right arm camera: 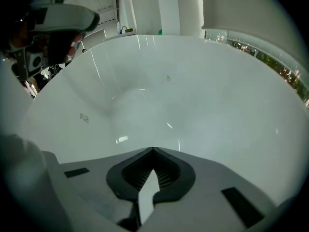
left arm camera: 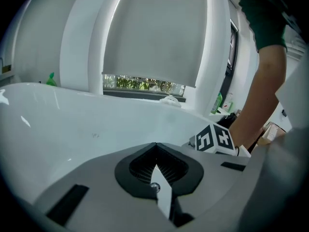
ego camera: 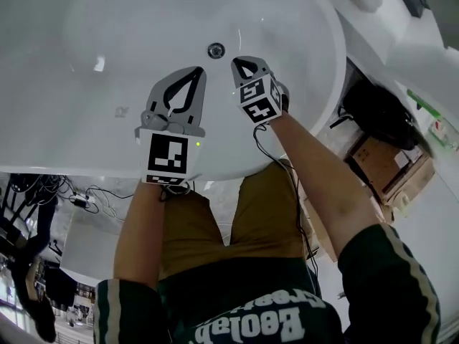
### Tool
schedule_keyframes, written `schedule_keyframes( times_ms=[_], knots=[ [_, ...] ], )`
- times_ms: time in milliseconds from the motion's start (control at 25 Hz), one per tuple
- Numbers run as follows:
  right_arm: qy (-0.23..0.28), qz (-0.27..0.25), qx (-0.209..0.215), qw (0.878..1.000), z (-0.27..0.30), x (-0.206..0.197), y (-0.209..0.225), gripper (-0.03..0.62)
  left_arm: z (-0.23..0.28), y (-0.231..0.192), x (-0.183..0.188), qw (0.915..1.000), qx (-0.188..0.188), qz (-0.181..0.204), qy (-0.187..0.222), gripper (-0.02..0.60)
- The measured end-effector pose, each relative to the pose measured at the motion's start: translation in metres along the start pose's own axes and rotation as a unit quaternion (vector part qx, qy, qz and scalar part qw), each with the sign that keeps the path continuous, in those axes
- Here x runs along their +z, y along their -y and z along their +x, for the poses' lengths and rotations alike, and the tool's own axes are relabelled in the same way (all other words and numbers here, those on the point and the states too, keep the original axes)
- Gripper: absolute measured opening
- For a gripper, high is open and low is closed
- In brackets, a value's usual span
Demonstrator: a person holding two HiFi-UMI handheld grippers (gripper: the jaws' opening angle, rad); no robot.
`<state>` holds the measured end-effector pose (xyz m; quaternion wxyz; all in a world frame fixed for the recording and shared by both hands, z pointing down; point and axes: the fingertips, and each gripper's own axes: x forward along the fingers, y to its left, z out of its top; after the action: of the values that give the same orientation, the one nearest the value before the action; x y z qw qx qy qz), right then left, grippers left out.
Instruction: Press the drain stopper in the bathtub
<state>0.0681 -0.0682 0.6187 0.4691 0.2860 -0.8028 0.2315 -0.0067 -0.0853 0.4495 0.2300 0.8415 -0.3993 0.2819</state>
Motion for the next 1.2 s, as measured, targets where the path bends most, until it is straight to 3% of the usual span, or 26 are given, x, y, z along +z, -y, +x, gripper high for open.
schedule_keyframes(
  times_ms=[200,640,760,1000,1200],
  knots=[
    [0.027,0.011,0.001,1.0,-0.064,0.022,-0.007,0.008,-0.025,0.011,0.028,0.9998,-0.012,0.014,-0.002,0.006],
    [0.126,0.028,-0.013,0.992,-0.238,0.098,-0.046,0.008,-0.108,0.044,0.134,0.9969,-0.028,0.067,0.031,0.006],
    [0.161,0.038,-0.017,0.986,-0.278,0.128,-0.052,0.008,-0.13,0.046,0.168,0.9928,-0.024,0.109,0.043,0.006],
    [0.221,0.01,-0.023,0.975,-0.35,0.175,-0.081,0.008,-0.196,0.051,0.218,0.9883,-0.005,0.127,0.085,0.006],
    [0.272,-0.017,-0.035,0.962,-0.396,0.208,-0.092,0.008,-0.231,0.06,0.233,0.9831,-0.001,0.15,0.105,0.006]
  ],
)
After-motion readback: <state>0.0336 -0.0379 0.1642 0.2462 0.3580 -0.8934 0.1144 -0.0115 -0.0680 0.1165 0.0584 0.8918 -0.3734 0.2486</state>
